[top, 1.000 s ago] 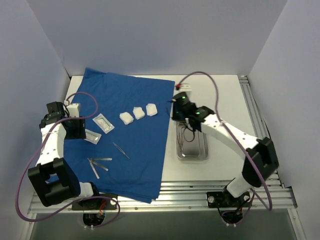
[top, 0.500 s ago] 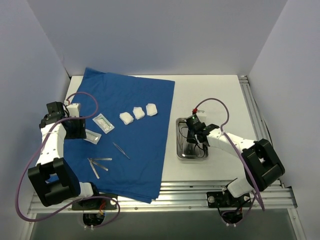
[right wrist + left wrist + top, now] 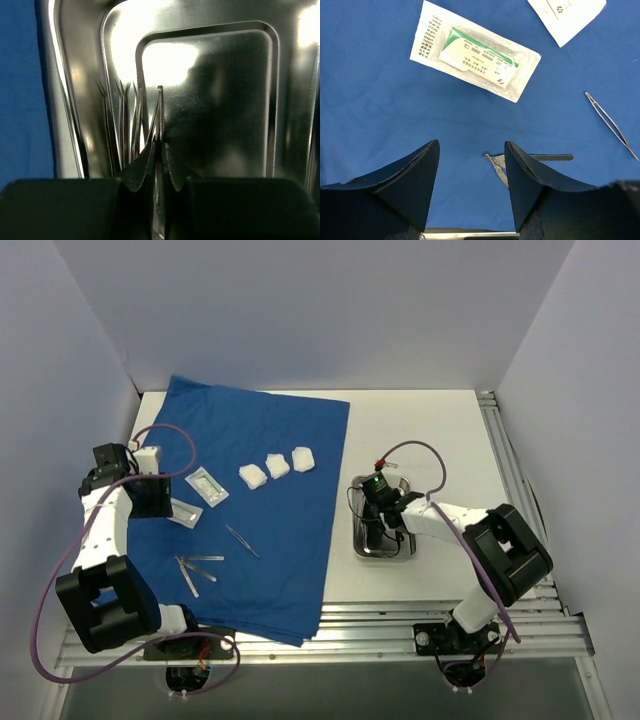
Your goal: Prepare the surgical pack
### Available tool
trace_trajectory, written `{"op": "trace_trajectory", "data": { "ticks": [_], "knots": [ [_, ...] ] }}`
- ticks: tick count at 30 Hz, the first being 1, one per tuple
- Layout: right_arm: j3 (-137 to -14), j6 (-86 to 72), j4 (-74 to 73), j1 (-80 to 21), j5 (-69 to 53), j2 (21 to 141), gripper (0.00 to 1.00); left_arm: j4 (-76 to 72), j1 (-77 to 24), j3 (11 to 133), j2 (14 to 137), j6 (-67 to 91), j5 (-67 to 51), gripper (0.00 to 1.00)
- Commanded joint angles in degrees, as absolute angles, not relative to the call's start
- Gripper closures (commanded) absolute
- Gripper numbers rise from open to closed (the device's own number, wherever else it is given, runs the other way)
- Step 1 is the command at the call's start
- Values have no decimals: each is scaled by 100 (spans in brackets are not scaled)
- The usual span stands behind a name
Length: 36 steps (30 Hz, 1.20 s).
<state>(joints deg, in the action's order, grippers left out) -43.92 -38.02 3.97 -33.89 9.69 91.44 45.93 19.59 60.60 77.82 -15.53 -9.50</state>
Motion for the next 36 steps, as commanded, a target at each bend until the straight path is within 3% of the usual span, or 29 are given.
{"op": "trace_trajectory", "data": {
  "ticks": [1, 5, 12, 20, 24, 29, 36],
  "knots": [
    [-4500, -3929, 141, -3516, 1063, 9246, 100, 4491, 1995, 6179, 7752, -1591, -1055, 36],
    [-4491, -3973, 88, -3524, 1195, 9150, 98, 4491, 1995, 6179, 7761, -1591, -1055, 36],
    [-4746, -3780, -272, -3551, 1283, 8983, 76, 4500, 1995, 6187, 7761, -1591, -1055, 36],
    [-5360, -3464, -668, -3629, 1371, 8315, 67, 4518, 1995, 6188, 7752, -1582, -1028, 36],
    [-5844, -3095, -344, -4042, 1223, 8235, 55, 4465, 2004, 6214, 7866, -1398, -522, 36],
    [-7257, -2313, -368, -4920, 625, 9586, 45, 4113, 2784, 6284, 7779, -941, -280, 36],
    [-9358, -1626, -791, -6020, 352, 11870, 45, 4140, 3885, 6232, 7515, -1002, -1345, 36]
  ]
}}
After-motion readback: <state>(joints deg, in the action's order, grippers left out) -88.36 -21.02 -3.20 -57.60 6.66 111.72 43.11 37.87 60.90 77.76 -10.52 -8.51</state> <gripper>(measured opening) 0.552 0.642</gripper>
